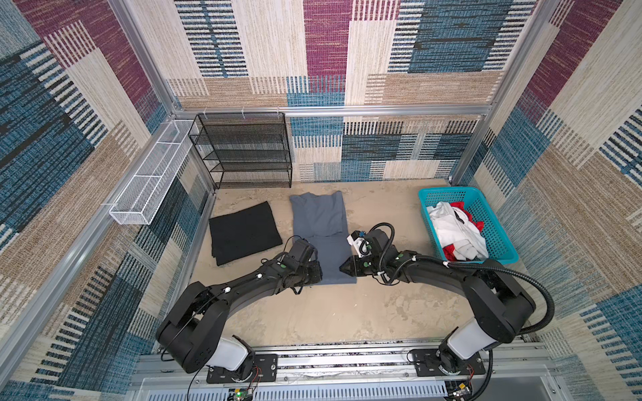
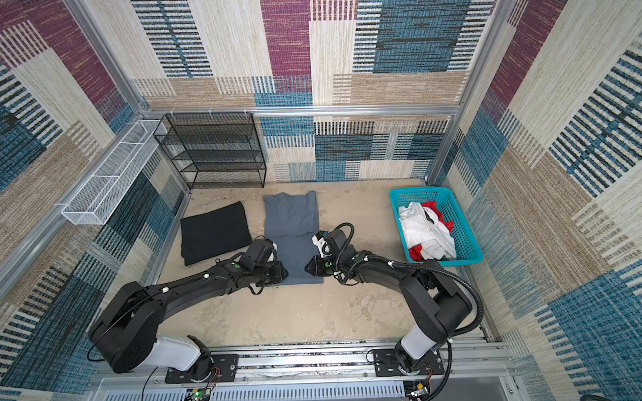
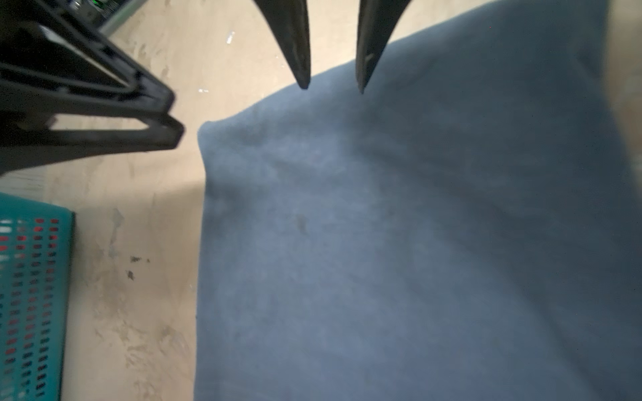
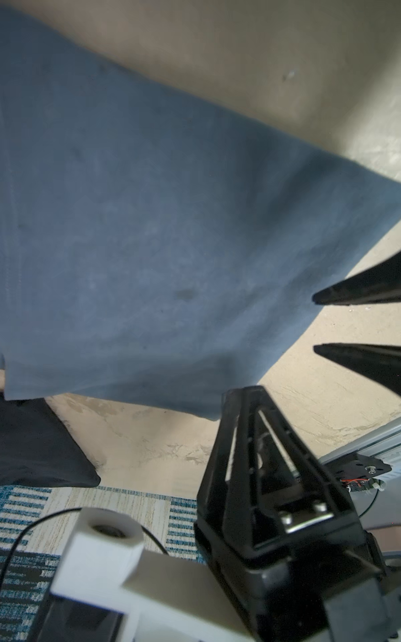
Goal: Fold and stack the t-shirts
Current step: 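Move both grippers down to the grey-blue shirt's edge nearest the robot, then grasp the near edge corners of the grey-blue shirt with both grippers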
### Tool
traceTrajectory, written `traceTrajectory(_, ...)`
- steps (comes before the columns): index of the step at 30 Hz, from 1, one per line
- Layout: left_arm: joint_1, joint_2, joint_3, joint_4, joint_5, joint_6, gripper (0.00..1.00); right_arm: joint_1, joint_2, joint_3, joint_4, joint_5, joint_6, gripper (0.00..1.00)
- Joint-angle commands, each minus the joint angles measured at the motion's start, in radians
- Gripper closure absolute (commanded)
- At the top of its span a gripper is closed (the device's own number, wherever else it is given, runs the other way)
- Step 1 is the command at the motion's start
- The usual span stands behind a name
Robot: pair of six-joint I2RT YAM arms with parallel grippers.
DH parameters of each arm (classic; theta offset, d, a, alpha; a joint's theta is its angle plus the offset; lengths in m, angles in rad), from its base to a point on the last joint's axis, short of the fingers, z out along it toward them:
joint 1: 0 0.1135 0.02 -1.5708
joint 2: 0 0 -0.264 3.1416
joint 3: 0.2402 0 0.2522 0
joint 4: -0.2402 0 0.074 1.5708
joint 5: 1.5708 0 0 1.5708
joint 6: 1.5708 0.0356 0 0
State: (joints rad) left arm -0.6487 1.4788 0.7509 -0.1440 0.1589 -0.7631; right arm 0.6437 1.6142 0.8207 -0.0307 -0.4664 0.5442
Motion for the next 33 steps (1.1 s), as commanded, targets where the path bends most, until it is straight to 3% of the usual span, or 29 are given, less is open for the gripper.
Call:
traceTrajectory(1,-0.016,0.044,0.025,0.087,0.053,-0.05,0.75,0.01,0.033,-0.013,0.073,-0.054,0.049,0.78)
traceTrajectory(14,-0.036,0.117,0.004,0.077,0.014,-0.072,0.75,0.007,0.104,-0.083,0.001,0.021,0.064,0.78)
traceTrajectory(33,0.119,-0.112,-0.166,-0.064,-0.069,0.007,0.74,0.007,0.12,-0.14,-0.011,0.04,0.065,0.78)
